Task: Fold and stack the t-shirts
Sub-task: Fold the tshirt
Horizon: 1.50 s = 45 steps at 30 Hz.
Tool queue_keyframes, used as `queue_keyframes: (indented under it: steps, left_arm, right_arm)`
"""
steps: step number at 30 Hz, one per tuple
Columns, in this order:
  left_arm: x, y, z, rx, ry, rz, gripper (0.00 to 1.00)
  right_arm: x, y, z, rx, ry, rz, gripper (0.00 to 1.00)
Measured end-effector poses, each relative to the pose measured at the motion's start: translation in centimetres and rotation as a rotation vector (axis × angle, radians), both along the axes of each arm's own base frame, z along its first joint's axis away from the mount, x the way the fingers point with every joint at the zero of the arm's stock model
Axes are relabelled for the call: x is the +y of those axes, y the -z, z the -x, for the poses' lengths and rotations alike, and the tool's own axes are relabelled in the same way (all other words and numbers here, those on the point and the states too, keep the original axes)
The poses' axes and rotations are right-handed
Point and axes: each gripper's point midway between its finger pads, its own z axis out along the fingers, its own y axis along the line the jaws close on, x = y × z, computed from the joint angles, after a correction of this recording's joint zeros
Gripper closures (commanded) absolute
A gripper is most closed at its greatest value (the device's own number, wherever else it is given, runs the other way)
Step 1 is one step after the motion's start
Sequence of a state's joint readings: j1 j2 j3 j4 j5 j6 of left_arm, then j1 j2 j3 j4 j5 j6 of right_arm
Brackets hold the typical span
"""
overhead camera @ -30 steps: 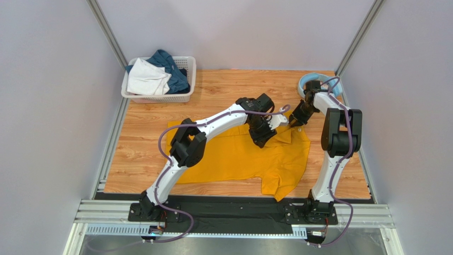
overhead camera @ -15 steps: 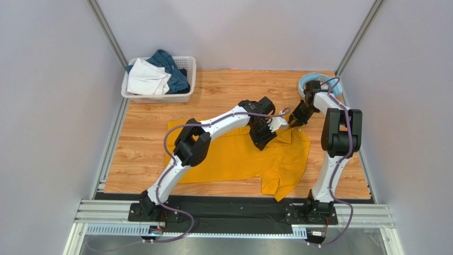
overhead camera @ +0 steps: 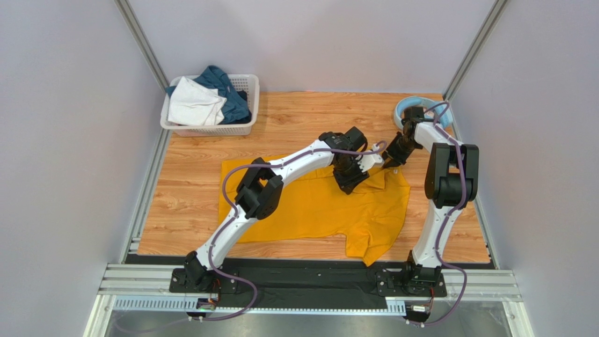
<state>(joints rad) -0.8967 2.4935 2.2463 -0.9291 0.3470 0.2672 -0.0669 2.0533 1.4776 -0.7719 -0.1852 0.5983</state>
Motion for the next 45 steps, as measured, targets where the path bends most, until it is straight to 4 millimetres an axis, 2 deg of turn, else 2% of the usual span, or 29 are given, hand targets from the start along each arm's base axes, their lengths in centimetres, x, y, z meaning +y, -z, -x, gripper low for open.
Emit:
queue_keyframes:
  steps: [6, 9, 12, 20, 23, 28, 38, 45]
  left_arm:
    - [-0.6, -0.4, -1.0, -0.041, -0.011, 0.014, 0.51]
    - [-0.9, -0.6, -1.4, -0.055, -0.013, 0.024, 0.57]
    - [-1.0, -0.6, -1.5, -0.060, -0.015, 0.028, 0.73]
    - [-1.1, -0.6, -1.8, -0.073, -0.020, 0.030, 0.85]
    - [-1.0, -0.5, -2.0, -0.082, -0.023, 0.024, 0.85]
    - [-0.3, -0.5, -1.9, -0.092, 0.001, -0.003, 0.76]
    - [4.7, -3.6, 1.2, -0.078, 0.122, -0.112, 0.74]
    - [4.6, -3.7, 1.5, -0.065, 0.115, -0.101, 0.64]
  right_arm:
    - [0.0, 0.0, 0.0, -0.001, 0.000, -0.001, 0.71]
    - [0.0, 0.0, 0.0, -0.001, -0.001, -0.002, 0.71]
    - [0.0, 0.0, 0.0, -0.001, -0.001, -0.003, 0.71]
    - [0.2, 0.1, 0.0, -0.003, -0.003, -0.009, 0.71]
    - [0.2, 0.1, 0.0, -0.003, -0.003, -0.009, 0.71]
    - [0.2, 0.1, 0.0, -0.003, -0.003, -0.009, 0.72]
    - [0.2, 0.1, 0.0, -0.003, -0.003, -0.009, 0.72]
    - [0.2, 0.1, 0.0, -0.003, -0.003, -0.009, 0.72]
